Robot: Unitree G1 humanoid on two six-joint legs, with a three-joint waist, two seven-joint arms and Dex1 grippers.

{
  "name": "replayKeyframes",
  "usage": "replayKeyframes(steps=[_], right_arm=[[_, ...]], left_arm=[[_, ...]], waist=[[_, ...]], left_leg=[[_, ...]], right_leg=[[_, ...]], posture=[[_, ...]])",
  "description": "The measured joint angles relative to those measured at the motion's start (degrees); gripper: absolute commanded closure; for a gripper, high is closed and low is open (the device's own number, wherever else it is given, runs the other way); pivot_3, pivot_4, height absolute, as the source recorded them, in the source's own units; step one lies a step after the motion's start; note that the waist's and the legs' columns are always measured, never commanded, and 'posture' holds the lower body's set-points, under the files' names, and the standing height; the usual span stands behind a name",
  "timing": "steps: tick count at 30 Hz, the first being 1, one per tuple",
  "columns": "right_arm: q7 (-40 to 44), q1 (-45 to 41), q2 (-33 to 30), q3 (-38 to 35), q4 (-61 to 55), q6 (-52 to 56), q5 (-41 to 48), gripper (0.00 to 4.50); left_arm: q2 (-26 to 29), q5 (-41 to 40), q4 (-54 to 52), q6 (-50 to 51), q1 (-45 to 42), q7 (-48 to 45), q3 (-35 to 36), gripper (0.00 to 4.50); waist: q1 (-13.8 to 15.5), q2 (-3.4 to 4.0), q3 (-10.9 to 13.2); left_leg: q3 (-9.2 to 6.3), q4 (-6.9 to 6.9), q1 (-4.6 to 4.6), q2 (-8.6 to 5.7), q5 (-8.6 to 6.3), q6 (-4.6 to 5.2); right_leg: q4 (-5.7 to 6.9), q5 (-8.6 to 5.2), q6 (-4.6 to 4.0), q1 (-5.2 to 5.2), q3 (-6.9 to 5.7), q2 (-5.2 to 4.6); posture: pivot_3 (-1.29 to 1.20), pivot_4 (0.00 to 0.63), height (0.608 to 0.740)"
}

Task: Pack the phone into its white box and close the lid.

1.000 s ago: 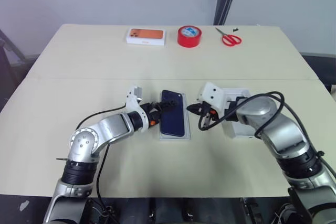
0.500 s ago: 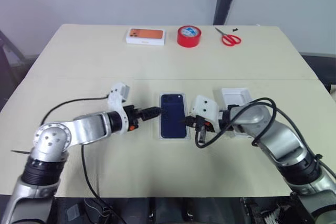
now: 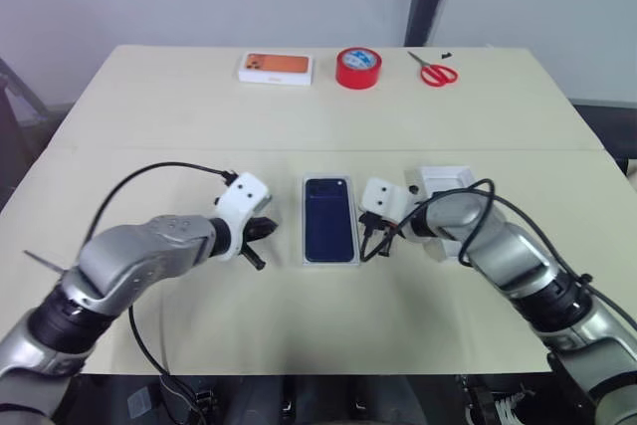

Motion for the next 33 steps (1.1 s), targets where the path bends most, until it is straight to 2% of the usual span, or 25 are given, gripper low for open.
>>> replayKeyframes(steps=[5, 9, 17, 22, 27, 33], right_arm=[[-0.3, -1.8, 2.1, 0.7, 1.4, 0.6, -1.8, 4.5], [0.9, -1.9, 1.2, 0.7, 1.4, 0.6, -2.5, 4.5], [5.0, 3.8, -7.7, -1.8, -4.4, 0.9, -2.8, 4.5], [6.3, 9.4, -14.3, -6.4, -7.9, 2.3, -2.8, 4.5], [6.8, 12.9, -17.5, -9.4, -9.8, 3.5, -2.7, 4.5], [6.9, 14.9, -18.5, -11.2, -10.3, 3.6, -2.4, 4.5]], left_arm=[[-4.9, 7.9, 3.1, 0.0, -3.3, -6.2, -3.7, 4.46], [-9.0, 12.0, 5.5, 0.1, -5.3, -9.7, -4.7, 4.46], [-18.7, 19.8, 11.0, 0.9, -9.8, -15.9, -7.7, 4.46], [-26.2, 22.5, 14.6, 1.0, -12.1, -19.0, -10.1, 4.46], [-29.6, 23.9, 16.1, 1.0, -13.0, -22.0, -11.5, 4.46], [-31.4, 25.6, 17.3, 1.0, -13.1, -24.3, -11.6, 4.46]], waist=[[0.1, -0.01, 0.0], [0.9, -0.01, 0.0], [3.2, 0.02, 0.0], [3.2, 0.03, 0.0], [2.9, 0.04, 0.0], [2.7, 0.05, 0.0]], left_leg=[[0.0, 0.02, -0.03, 0.0, 0.0, 0.02], [-0.01, 0.14, -0.02, -0.01, -0.07, 0.14], [-0.19, 0.27, -0.03, -0.42, -0.3, 0.57], [-0.24, 0.34, -0.1, -0.6, -0.48, 0.91], [-0.24, 0.33, -0.1, -0.62, -0.5, 0.94], [-0.24, 0.32, -0.1, -0.59, -0.47, 0.89]], right_leg=[[0.01, 0.07, 0.13, -0.01, -0.01, 0.01], [0.01, 0.07, 0.13, 0.06, -0.01, 0.01], [-0.19, 0.06, 0.14, 0.32, -0.02, -0.24], [-0.75, 0.06, 0.14, 0.64, -0.01, -0.37], [-0.79, 0.07, 0.16, 0.63, -0.03, -0.4], [-0.78, 0.07, 0.17, 0.62, -0.04, -0.38]], posture=[[0.0, 0.15, 0.719], [0.0, 0.15, 0.719], [0.0, 0.15, 0.719], [0.0, 0.15, 0.719], [0.0, 0.15, 0.719], [0.0, 0.15, 0.719]])
